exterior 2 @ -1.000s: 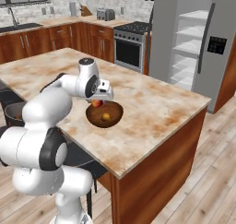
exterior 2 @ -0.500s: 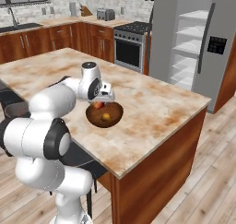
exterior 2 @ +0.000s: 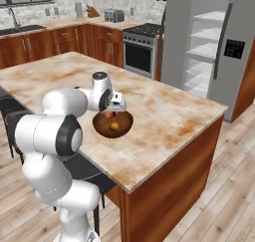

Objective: Retrieve the mango and peach from the fridge and place them into the bowl on the dining table.

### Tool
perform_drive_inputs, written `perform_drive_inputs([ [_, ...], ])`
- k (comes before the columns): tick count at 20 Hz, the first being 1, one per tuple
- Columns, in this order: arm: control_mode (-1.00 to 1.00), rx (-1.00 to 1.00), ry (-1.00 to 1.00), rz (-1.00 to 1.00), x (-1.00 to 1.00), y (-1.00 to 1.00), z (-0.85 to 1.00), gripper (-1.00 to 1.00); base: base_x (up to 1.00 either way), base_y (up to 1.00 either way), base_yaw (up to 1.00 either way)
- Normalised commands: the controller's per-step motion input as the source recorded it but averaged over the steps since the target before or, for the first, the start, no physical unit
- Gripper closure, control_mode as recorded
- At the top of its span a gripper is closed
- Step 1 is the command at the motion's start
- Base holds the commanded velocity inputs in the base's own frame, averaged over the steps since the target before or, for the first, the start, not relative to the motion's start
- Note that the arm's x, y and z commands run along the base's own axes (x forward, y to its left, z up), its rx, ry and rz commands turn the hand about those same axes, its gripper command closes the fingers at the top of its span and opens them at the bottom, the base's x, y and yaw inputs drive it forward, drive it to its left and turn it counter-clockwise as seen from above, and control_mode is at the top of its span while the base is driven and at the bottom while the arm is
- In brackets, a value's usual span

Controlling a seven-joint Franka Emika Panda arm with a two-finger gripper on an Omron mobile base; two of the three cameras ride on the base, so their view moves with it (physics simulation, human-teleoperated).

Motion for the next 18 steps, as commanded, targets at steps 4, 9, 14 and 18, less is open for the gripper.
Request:
perform_drive_inputs([
  [4, -1.00, 0.00, -0.02, 0.00, 0.37, -0.06, -0.21, 1.00, 0.00, 0.00, 0.00],
  [9, -1.00, 0.00, 0.00, 0.00, 0.25, -0.07, -0.23, 1.00, 0.00, 0.00, 0.00],
  [14, -1.00, 0.00, 0.00, 0.00, 0.15, -0.06, -0.27, 1.00, 0.00, 0.00, 0.00],
  [18, -1.00, 0.00, 0.00, 0.00, 0.10, -0.02, -0.26, 1.00, 0.00, 0.00, 0.00],
])
